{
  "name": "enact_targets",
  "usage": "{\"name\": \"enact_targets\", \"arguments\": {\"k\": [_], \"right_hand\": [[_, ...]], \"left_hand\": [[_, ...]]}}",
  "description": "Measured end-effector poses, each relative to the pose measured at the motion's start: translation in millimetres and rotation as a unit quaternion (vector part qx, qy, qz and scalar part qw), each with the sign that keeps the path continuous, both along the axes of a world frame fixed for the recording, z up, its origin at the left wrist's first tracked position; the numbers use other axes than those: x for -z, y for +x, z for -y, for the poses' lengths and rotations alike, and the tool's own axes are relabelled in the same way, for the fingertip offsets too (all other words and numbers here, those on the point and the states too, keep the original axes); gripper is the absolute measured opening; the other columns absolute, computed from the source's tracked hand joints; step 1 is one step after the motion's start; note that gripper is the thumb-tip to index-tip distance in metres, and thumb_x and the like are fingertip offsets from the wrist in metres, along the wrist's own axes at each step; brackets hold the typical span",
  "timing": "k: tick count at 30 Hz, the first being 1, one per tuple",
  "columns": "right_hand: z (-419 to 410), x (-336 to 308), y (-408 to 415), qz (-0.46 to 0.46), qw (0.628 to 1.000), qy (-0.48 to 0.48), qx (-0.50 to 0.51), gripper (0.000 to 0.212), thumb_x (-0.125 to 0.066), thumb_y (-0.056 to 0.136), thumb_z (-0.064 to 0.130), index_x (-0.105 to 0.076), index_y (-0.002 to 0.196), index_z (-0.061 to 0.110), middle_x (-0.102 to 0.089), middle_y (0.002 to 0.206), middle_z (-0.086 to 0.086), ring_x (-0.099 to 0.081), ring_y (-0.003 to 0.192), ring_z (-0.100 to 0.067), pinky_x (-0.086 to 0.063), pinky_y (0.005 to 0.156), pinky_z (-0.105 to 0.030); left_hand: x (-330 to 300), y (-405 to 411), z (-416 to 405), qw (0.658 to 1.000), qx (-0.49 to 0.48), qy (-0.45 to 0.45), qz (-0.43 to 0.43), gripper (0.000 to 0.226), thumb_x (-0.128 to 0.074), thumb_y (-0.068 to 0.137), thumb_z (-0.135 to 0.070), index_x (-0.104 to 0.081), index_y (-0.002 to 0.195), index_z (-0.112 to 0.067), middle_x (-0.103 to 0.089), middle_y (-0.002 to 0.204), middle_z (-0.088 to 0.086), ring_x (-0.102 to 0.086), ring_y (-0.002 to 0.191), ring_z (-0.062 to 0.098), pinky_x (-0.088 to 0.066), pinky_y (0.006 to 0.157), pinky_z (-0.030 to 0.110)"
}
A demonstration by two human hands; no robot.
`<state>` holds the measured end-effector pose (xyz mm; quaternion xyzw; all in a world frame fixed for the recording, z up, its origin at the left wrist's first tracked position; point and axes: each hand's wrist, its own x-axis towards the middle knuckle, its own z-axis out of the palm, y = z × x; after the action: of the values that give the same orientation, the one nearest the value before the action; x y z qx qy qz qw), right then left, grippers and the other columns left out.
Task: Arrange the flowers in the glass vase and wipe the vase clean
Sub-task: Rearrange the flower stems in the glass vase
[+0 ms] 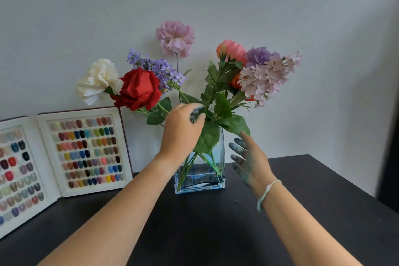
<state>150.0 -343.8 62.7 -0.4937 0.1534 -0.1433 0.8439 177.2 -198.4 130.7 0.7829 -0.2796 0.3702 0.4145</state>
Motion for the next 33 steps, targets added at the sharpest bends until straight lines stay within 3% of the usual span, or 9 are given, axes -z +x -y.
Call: {"name": "enact_targets", "arguments": {"k": [2, 6, 12, 17, 22, 31, 33], "right_hand": [[0, -1, 5, 0.006, 0.999, 0.035, -0.013, 0.020, -0.054, 0.086, 0.039, -0.061, 0.087, 0.020, -0.066, 0.086, 0.005, -0.047, 0.073, -0.016, -0.040, 0.067, -0.029], [2, -1, 11, 0.007, 0.997, 0.072, 0.002, 0.008, -0.057, 0.086, 0.027, -0.058, 0.083, 0.020, -0.065, 0.077, 0.005, -0.047, 0.071, -0.015, -0.040, 0.064, -0.027], [12, 1, 13, 0.015, 0.998, 0.038, 0.039, 0.008, -0.058, 0.085, 0.026, -0.059, 0.081, 0.019, -0.066, 0.075, 0.005, -0.047, 0.066, -0.012, -0.042, 0.063, -0.026], [14, -1, 14, 0.033, 0.996, 0.060, 0.063, 0.007, -0.058, 0.085, 0.022, -0.059, 0.080, 0.018, -0.066, 0.068, 0.004, -0.046, 0.063, -0.012, -0.041, 0.066, -0.027], [24, -5, 13, 0.050, 0.993, 0.066, 0.082, 0.007, -0.057, 0.085, 0.021, -0.060, 0.079, 0.019, -0.067, 0.053, 0.009, -0.046, 0.060, -0.012, -0.040, 0.065, -0.027], [20, 10, 14, 0.008, 0.997, 0.042, 0.058, 0.010, -0.058, 0.084, 0.027, -0.059, 0.078, 0.019, -0.067, 0.069, 0.007, -0.045, 0.061, -0.012, -0.039, 0.058, -0.026], [21, 8, 13, 0.013, 0.997, 0.039, 0.059, 0.011, -0.058, 0.083, 0.027, -0.060, 0.078, 0.018, -0.067, 0.066, 0.008, -0.045, 0.060, -0.012, -0.039, 0.057, -0.025]], "left_hand": [[-8, 7, 9, 0.999, -0.002, 0.001, -0.040, 0.024, -0.062, 0.083, -0.020, -0.067, 0.105, -0.010, -0.068, 0.095, 0.007, -0.059, 0.080, 0.012, -0.044, 0.069, 0.016], [-11, 22, 20, 0.993, -0.016, 0.021, -0.119, 0.026, -0.064, 0.082, -0.030, -0.070, 0.098, -0.010, -0.071, 0.094, 0.007, -0.056, 0.077, 0.011, -0.038, 0.060, 0.014], [-13, 36, 28, 0.983, -0.008, -0.046, -0.180, 0.017, -0.067, 0.079, -0.020, -0.072, 0.092, -0.011, -0.071, 0.097, 0.009, -0.063, 0.092, 0.022, -0.048, 0.076, 0.026], [-16, 40, 33, 0.967, 0.009, -0.111, -0.229, 0.013, -0.061, 0.080, -0.006, -0.072, 0.084, -0.013, -0.070, 0.095, 0.010, -0.063, 0.092, 0.026, -0.052, 0.084, 0.035], [-19, 42, 26, 0.965, 0.029, -0.140, -0.219, 0.026, -0.056, 0.082, -0.002, -0.064, 0.069, -0.024, -0.064, 0.077, 0.000, -0.063, 0.081, 0.021, -0.044, 0.060, 0.019], [-9, 38, 20, 0.969, 0.041, -0.109, -0.219, 0.009, -0.064, 0.079, -0.011, -0.068, 0.080, -0.019, -0.066, 0.082, 0.000, -0.059, 0.076, 0.012, -0.042, 0.059, 0.015], [-12, 35, 19, 0.978, 0.028, -0.080, -0.188, 0.006, -0.066, 0.078, -0.015, -0.068, 0.082, -0.019, -0.064, 0.078, -0.003, -0.058, 0.073, 0.008, -0.041, 0.055, 0.006]]}}
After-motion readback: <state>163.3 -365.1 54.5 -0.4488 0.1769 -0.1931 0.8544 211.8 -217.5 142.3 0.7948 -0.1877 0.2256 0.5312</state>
